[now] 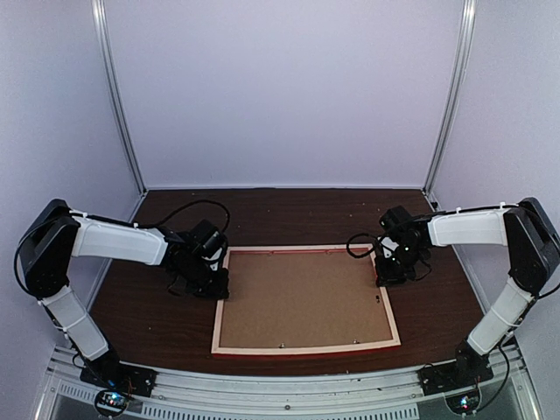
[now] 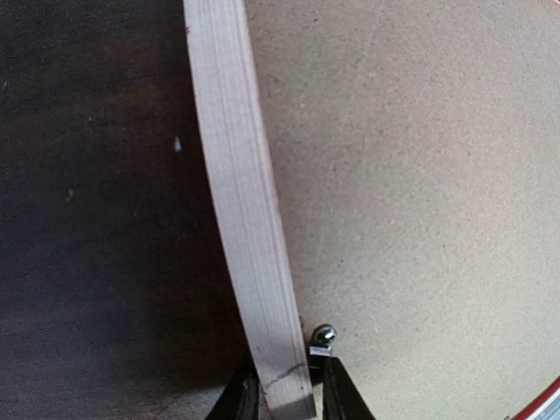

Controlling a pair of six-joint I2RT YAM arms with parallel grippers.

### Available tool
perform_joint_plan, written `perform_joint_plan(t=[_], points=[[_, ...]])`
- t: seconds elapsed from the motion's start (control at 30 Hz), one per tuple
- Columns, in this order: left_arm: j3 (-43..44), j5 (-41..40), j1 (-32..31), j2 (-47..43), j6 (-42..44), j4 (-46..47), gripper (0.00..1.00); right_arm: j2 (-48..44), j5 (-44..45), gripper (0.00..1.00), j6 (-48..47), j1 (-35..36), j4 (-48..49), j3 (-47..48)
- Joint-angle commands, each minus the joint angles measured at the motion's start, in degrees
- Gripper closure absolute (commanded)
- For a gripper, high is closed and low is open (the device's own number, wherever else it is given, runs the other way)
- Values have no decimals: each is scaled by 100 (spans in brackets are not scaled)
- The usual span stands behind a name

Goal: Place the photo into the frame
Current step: Press the fastener onto the backboard.

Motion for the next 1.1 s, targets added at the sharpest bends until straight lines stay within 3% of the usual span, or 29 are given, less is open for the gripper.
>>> perform_joint_plan(t=[0.0,0.27,0.7,1.07], points=[[-131,-171,53,108,57,-211,83,-14,-38,98,-265,-8,-244,-120],[77,-167,62,143,360,-216,83,-39,-20,98,-282,-3,-269,-138],[413,-308,76,337,645,-426,51,-22,-46,98,-282,-3,-252,-129],[546,-396,76,462,808,-669,54,-18,-42,98,-284,-3,-245,-164]])
